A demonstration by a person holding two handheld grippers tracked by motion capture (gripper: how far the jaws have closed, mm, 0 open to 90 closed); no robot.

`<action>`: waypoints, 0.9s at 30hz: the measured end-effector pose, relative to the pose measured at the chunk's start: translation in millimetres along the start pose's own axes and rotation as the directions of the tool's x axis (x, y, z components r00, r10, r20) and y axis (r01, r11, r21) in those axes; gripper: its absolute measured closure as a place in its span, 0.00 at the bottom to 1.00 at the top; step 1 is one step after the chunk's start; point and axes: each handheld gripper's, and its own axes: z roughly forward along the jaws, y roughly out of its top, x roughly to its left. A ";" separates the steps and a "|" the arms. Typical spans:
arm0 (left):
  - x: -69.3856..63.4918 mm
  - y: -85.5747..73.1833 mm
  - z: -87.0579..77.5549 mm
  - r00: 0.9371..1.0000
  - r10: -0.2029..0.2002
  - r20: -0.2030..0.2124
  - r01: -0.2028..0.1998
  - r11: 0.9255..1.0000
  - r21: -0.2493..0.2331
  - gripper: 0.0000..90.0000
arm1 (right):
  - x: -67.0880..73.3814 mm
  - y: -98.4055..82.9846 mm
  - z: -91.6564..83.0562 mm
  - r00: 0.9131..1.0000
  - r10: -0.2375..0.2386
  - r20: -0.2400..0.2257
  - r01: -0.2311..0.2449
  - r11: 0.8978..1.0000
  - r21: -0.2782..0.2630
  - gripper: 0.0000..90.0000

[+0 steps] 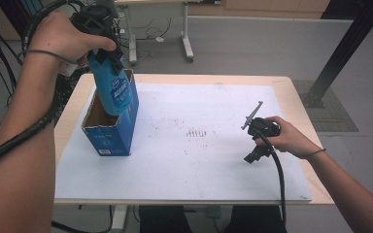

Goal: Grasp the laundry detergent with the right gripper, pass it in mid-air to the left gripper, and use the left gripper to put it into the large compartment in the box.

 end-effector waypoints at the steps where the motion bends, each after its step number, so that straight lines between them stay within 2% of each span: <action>1: 1.5 -0.1 -0.1 1.000 -0.001 -0.001 0.001 1.000 0.001 0.42 | -0.1 0.0 0.1 1.000 0.000 -0.001 0.000 1.000 0.001 0.05; 4: 6.9 -0.7 0.1 1.000 -0.021 -0.005 0.021 1.000 -0.002 0.42 | -0.5 -0.1 0.1 1.000 0.004 -0.002 -0.004 1.000 0.003 0.05; 13: 22.3 -1.2 6.5 0.996 -0.071 -0.049 0.071 0.997 0.008 0.42 | -1.6 -0.2 0.5 1.000 0.012 0.001 -0.012 1.000 0.000 0.04; 20: 29.0 -2.1 14.6 0.992 -0.107 -0.065 0.108 0.994 0.012 0.42 | -1.8 0.0 1.1 1.000 0.005 -0.001 -0.005 1.000 0.003 0.04; 27: 38.6 -2.8 29.0 0.988 -0.142 -0.054 0.143 0.990 0.012 0.42 | 0.0 1.4 0.2 1.000 0.004 -0.004 -0.004 1.000 -0.002 0.05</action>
